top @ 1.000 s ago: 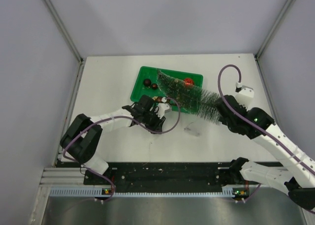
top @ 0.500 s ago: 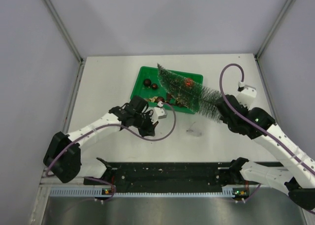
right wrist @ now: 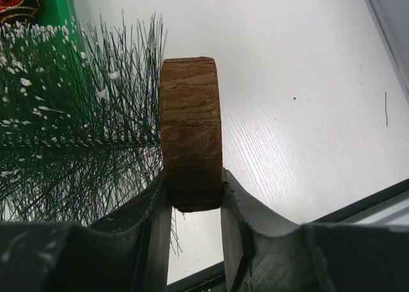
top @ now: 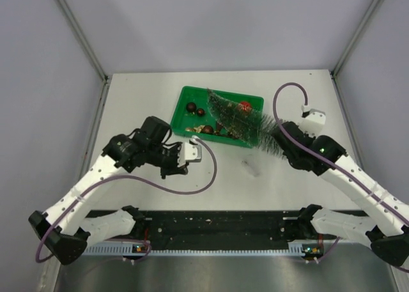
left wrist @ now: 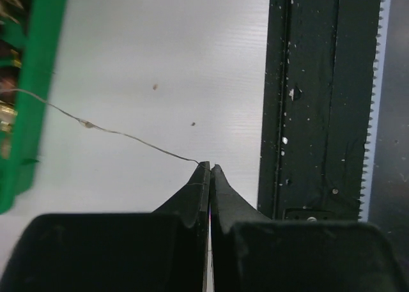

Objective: Decorate the small christmas tree

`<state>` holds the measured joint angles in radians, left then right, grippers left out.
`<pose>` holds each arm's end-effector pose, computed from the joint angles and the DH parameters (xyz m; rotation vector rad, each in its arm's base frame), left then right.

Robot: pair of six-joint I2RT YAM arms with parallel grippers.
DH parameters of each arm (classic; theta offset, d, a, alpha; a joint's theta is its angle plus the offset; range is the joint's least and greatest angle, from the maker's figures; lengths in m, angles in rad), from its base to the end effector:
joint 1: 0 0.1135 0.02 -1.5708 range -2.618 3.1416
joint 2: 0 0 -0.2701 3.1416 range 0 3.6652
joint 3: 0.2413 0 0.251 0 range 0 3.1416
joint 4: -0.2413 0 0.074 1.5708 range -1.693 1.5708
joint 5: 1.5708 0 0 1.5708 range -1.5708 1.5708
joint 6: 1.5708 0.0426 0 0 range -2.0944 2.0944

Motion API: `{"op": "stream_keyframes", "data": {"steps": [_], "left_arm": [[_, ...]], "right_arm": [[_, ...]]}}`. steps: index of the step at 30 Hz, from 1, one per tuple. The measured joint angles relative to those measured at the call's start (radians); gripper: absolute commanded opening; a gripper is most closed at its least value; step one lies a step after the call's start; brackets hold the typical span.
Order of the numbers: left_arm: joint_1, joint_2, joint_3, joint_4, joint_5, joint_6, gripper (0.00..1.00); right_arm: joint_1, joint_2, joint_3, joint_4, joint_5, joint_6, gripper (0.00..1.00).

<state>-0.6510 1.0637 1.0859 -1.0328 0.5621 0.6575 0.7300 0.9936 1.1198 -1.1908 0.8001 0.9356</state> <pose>0.1371 -0.1330 0.3218 1.6813 1.8520 -0.7173 0.1375 0.0820 0.3393 0.4695 2.1840 -0.2069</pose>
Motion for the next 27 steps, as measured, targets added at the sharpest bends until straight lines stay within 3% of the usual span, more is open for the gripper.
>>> {"op": "stream_keyframes", "data": {"steps": [5, 10, 20, 27], "left_arm": [[0.0, -0.006, 0.315, -0.17, 0.01, 0.146, 0.0], [0.0, 0.003, 0.512, -0.241, 0.005, 0.219, 0.0], [0.0, 0.131, 0.748, -0.236, -0.007, 0.235, 0.0], [0.0, 0.177, 0.824, -0.153, -0.06, 0.245, 0.0]], "right_arm": [[0.0, 0.044, -0.013, 0.009, 0.001, -0.028, 0.0], [0.003, 0.067, -0.027, 0.045, -0.011, -0.076, 0.0], [0.129, 0.069, -0.089, 0.15, -0.065, -0.168, 0.0], [0.262, 0.031, -0.165, 0.26, -0.123, -0.244, 0.0]]}}
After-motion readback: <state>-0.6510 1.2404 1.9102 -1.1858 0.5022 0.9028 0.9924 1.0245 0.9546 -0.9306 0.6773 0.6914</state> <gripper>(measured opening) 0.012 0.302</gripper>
